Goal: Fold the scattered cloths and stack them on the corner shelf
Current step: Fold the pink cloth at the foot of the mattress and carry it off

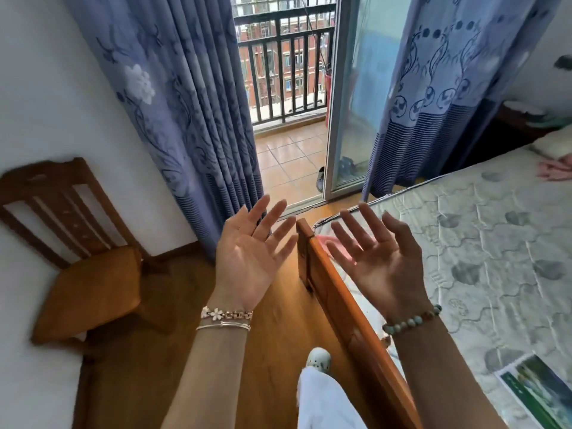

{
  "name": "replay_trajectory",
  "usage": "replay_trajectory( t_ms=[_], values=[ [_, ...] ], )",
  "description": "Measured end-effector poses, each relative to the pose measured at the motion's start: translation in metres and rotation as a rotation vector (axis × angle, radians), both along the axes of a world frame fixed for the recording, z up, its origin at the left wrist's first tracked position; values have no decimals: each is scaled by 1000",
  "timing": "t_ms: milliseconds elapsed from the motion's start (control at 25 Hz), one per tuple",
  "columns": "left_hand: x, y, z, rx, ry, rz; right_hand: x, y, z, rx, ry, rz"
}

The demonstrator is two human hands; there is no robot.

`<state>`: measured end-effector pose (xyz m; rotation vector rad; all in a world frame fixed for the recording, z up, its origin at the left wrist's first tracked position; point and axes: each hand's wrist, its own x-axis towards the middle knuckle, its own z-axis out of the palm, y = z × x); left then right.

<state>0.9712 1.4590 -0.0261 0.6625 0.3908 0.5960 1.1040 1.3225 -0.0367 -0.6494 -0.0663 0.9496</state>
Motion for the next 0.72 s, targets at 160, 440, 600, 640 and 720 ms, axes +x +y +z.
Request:
replay_trajectory(
  t_ms=[160, 440, 600, 640, 720],
  values=[
    [101, 82, 3, 26, 7, -72, 95, 82, 2, -10, 0, -34],
    [258, 185, 8, 4, -46, -254, 225, 172, 16, 9, -1, -141],
    [348, 223, 1, -58, -11, -453, 283, 198, 3, -10, 24, -303],
    [367, 230, -1, -66, -5, -501, 294, 203, -2, -6, 28, -340],
    [411, 243, -5, -86, 30, -617, 318, 215, -8, -9, 58, -449]
  ],
)
